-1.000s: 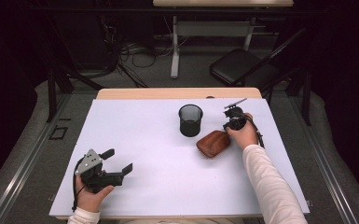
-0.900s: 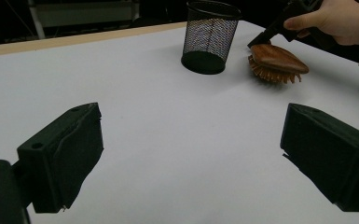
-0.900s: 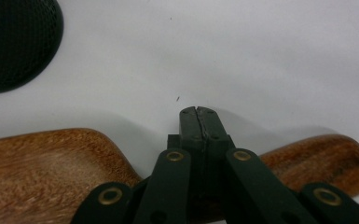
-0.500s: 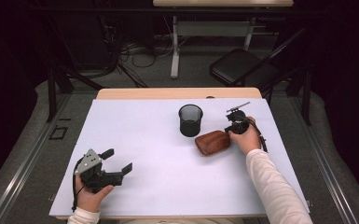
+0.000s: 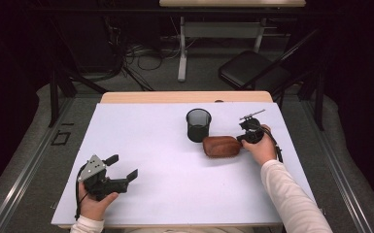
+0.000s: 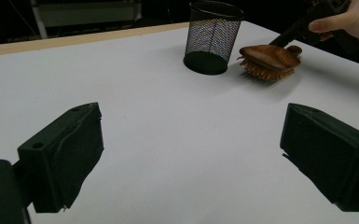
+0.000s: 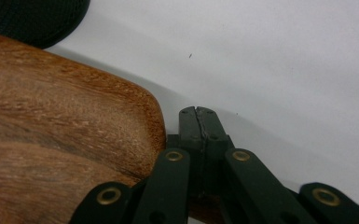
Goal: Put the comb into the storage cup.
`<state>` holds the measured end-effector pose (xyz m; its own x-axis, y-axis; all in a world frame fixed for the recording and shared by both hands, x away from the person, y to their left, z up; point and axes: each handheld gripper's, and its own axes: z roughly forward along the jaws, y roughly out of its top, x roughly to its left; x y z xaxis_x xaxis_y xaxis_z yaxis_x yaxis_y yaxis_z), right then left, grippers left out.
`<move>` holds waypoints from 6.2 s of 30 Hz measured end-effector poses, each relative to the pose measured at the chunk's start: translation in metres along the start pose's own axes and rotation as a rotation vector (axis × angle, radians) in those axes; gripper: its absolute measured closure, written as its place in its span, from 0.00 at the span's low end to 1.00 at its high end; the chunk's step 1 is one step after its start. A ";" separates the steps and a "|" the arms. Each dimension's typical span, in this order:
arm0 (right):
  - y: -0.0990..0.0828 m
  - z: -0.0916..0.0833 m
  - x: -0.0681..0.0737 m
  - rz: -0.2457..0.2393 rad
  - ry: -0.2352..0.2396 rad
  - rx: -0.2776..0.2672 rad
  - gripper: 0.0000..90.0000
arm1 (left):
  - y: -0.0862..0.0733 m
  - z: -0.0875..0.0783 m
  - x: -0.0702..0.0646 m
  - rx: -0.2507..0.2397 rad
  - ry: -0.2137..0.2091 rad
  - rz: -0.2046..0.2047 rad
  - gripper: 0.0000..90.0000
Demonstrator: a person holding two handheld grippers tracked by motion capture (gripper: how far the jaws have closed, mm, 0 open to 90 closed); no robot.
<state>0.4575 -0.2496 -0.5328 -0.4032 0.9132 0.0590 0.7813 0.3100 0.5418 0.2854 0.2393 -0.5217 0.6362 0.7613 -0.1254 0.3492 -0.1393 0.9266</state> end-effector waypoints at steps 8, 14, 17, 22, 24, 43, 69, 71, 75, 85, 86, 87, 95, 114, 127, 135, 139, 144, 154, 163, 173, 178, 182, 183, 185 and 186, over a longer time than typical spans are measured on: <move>-0.006 -0.003 -0.002 0.007 0.009 -0.005 1.00 | 0.000 0.000 0.000 0.002 0.002 0.000 0.07; -0.009 -0.004 -0.002 0.009 0.011 -0.007 1.00 | 0.000 0.000 0.000 0.002 0.003 0.000 0.07; -0.011 -0.004 -0.003 0.008 0.014 -0.011 1.00 | 0.000 0.000 0.000 0.002 0.002 0.000 0.07; -0.014 -0.005 -0.002 0.012 0.015 -0.018 1.00 | 0.000 0.000 0.000 0.003 0.002 0.000 0.07; -0.014 -0.006 -0.002 0.013 0.013 -0.016 1.00 | 0.000 0.000 0.000 0.002 0.003 0.000 0.07; -0.030 -0.016 -0.002 -0.001 0.021 -0.023 1.00 | 0.000 0.000 0.000 -0.001 0.004 -0.001 0.07; -0.058 -0.032 0.008 -0.008 0.057 -0.049 1.00 | 0.000 0.000 0.000 -0.001 0.005 0.002 0.07; -0.060 -0.033 0.009 -0.005 0.057 -0.045 1.00 | 0.000 0.000 0.000 -0.002 0.004 0.003 0.07; -0.064 -0.035 0.010 0.005 0.061 -0.053 1.00 | 0.000 0.000 0.000 -0.002 0.004 0.003 0.07; -0.069 -0.043 0.017 -0.003 0.059 -0.074 1.00 | 0.000 0.001 0.000 -0.002 0.004 0.003 0.07; -0.069 -0.044 0.017 -0.003 0.058 -0.078 1.00 | 0.000 0.001 0.000 -0.002 0.003 0.004 0.07; -0.069 -0.044 0.017 -0.003 0.056 -0.074 1.00 | 0.000 0.001 -0.001 -0.002 0.003 0.004 0.07; -0.068 -0.048 0.015 0.008 0.050 -0.095 0.98 | 0.000 0.000 0.000 -0.002 0.003 0.004 0.07; -0.056 -0.059 0.020 -0.031 0.061 -0.091 0.80 | 0.000 0.000 -0.001 0.000 0.002 0.004 0.07; -0.049 -0.063 0.020 -0.039 0.060 -0.082 0.62 | 0.000 0.000 -0.001 0.000 0.002 0.005 0.07; -0.046 -0.063 0.021 -0.077 0.038 -0.070 0.49 | 0.000 0.001 -0.001 0.001 0.002 0.004 0.07; -0.045 -0.061 0.024 -0.120 0.013 -0.046 0.48 | 0.000 0.001 -0.001 0.003 0.002 0.005 0.07; -0.043 -0.059 0.027 -0.160 -0.009 -0.013 0.45 | 0.000 0.001 -0.001 0.001 0.001 0.004 0.07; -0.040 -0.055 0.036 -0.213 -0.010 0.037 0.41 | 0.000 0.001 -0.001 0.002 -0.002 0.004 0.07; -0.036 -0.050 0.037 -0.226 -0.002 0.079 0.42 | 0.000 0.002 -0.001 0.005 0.000 0.004 0.07; -0.035 -0.045 0.035 -0.206 0.002 0.096 0.41 | 0.000 0.002 -0.001 0.006 0.000 0.004 0.07; -0.036 -0.043 0.036 -0.208 0.006 0.107 0.43 | 0.000 0.002 -0.001 0.006 0.001 0.004 0.07; -0.037 -0.040 0.036 -0.210 0.017 0.118 0.48 | 0.000 0.002 -0.001 0.005 -0.003 0.004 0.07; -0.037 -0.040 0.036 -0.210 0.017 0.118 0.48 | 0.000 0.002 -0.001 0.005 -0.003 0.004 0.07; -0.039 -0.037 0.035 -0.206 0.019 0.123 0.51 | 0.000 0.002 -0.001 0.007 -0.001 0.004 0.07; -0.040 -0.036 0.035 -0.201 0.024 0.114 0.52 | 0.000 0.002 0.000 0.008 -0.001 0.004 0.07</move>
<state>0.3951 -0.2394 -0.5222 -0.5662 0.8240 -0.0201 0.7324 0.5142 0.4463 0.2861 0.2379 -0.5226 0.6383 0.7600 -0.1222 0.3520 -0.1471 0.9244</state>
